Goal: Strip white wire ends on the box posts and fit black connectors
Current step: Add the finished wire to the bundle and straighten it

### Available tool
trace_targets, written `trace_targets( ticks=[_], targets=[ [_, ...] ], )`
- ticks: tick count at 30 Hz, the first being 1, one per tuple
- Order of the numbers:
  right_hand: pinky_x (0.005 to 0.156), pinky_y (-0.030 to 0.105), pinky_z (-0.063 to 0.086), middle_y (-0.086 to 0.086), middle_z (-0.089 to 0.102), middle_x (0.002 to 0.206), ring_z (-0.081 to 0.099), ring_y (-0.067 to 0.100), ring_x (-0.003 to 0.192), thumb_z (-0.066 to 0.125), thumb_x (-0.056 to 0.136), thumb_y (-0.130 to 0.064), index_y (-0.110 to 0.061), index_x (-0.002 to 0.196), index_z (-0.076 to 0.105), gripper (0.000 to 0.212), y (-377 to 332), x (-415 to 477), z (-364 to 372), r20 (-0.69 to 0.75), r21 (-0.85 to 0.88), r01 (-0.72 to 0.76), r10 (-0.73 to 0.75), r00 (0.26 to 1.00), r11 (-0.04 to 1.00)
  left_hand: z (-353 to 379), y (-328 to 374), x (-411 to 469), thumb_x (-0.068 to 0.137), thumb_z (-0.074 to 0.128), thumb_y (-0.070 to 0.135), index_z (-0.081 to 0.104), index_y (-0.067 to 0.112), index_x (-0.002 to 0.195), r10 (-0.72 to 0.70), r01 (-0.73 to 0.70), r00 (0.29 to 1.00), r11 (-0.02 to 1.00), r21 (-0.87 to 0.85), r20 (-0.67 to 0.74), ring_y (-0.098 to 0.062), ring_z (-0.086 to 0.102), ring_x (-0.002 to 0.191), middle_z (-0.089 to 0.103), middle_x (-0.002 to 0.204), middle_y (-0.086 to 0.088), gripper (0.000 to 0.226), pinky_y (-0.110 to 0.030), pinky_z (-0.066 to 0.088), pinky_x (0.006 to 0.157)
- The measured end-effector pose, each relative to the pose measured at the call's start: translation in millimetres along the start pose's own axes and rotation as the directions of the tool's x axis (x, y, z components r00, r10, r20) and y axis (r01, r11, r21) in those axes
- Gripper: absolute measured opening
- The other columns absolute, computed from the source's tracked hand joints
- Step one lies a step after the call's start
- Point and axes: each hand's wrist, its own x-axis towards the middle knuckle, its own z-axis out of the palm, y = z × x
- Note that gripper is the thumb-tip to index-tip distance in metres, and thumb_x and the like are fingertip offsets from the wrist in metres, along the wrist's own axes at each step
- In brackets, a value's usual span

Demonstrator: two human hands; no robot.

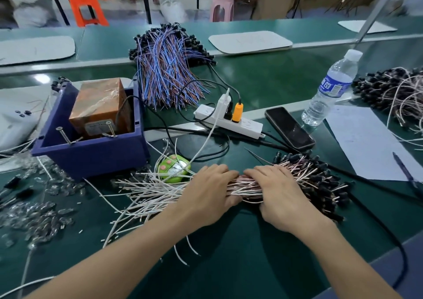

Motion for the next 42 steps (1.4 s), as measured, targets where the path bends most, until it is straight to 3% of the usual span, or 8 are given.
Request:
trace_targets(
  ticks=[8,14,22,26,28,32,36,42],
  targets=[
    [0.101,0.029,0.026,-0.015,0.052,0.095,0.056,0.019,0.105,0.061,0.058,-0.012,-0.034,0.108,0.058,0.054,-7,4,-1,-0.060,0.047,-0.109,0.112,0.992,0.993,-20,-32,-26,0.083,0.049,0.074,0.059,0.032,0.125,-0.014,0.013,1.000,0.978,0.206,0.003,-0.014,0.056,0.114,0.062,0.116,0.012,0.060,-0.033,0.029,0.107],
    [0.128,0.035,0.003,-0.006,0.032,0.151,0.027,0.017,0.146,0.068,0.071,-0.015,-0.026,0.162,0.012,0.107,-71,9,7,0.094,0.102,0.023,-0.033,0.995,0.995,-21,-28,-33,0.091,0.060,0.057,0.060,0.025,0.125,0.001,0.002,1.000,0.991,0.132,-0.020,-0.017,0.058,0.111,0.062,0.115,0.006,0.047,-0.032,0.033,0.103],
    [0.126,0.027,0.013,-0.018,0.037,0.152,0.028,0.003,0.143,0.064,0.081,-0.033,-0.040,0.157,0.028,0.085,-87,17,-8,0.056,0.411,0.020,-0.047,0.997,0.911,-74,-59,-80,0.089,0.060,0.042,0.080,0.028,0.100,-0.123,0.042,0.930,0.972,-0.230,-0.347,0.002,0.062,0.099,0.076,0.104,0.018,0.027,-0.017,0.043,0.098],
    [0.085,-0.003,0.037,-0.035,0.055,0.124,0.058,-0.019,0.077,0.062,0.083,-0.027,-0.043,0.139,0.055,0.058,-110,33,-21,-0.095,0.615,0.017,0.052,0.994,0.788,-107,-95,-113,0.088,0.062,0.037,0.080,0.030,0.087,-0.359,0.217,0.823,0.915,-0.340,-0.440,-0.003,0.068,0.086,0.074,0.088,0.027,0.019,-0.026,0.053,0.081],
    [0.080,0.014,0.049,-0.023,0.067,0.118,0.059,-0.004,0.065,0.063,0.087,-0.025,-0.038,0.129,0.066,0.044,-127,47,-22,-0.092,0.547,-0.085,0.161,0.983,0.833,-116,-114,-131,0.089,0.071,0.030,0.079,0.036,0.083,-0.461,0.279,0.758,0.869,-0.409,-0.462,0.000,0.070,0.084,0.073,0.088,0.030,0.012,-0.019,0.053,0.076],
    [0.089,0.038,0.053,-0.007,0.073,0.101,0.062,0.020,0.090,0.064,0.091,-0.048,-0.031,0.106,0.073,0.024,-149,77,-25,-0.002,0.367,-0.258,0.278,0.961,0.894,-121,-134,-165,0.087,0.078,0.018,0.076,0.042,0.076,-0.578,0.347,0.652,0.803,-0.484,-0.491,0.003,0.069,0.074,0.073,0.078,0.029,0.026,-0.007,0.046,0.066],
    [0.090,0.042,0.050,-0.009,0.052,0.093,0.056,0.021,0.093,0.062,0.083,-0.070,-0.030,0.113,0.062,0.050,-162,89,-17,0.099,0.348,-0.236,0.215,0.972,0.907,-116,-136,-183,0.083,0.073,0.032,0.077,0.042,0.075,-0.619,0.364,0.618,0.772,-0.521,-0.485,0.001,0.070,0.074,0.073,0.077,0.029,0.013,-0.008,0.047,0.067],
    [0.072,0.033,0.048,-0.016,0.066,0.088,0.064,0.010,0.085,0.087,0.070,-0.029,-0.031,0.093,0.054,0.040,-171,97,-17,0.114,0.665,-0.313,0.322,0.940,0.678,-104,-138,-190,0.085,0.080,0.024,0.078,0.040,0.078,-0.629,0.383,0.649,0.756,-0.531,-0.428,0.005,0.070,0.081,0.073,0.081,0.031,0.018,-0.004,0.045,0.073]
  ],
)
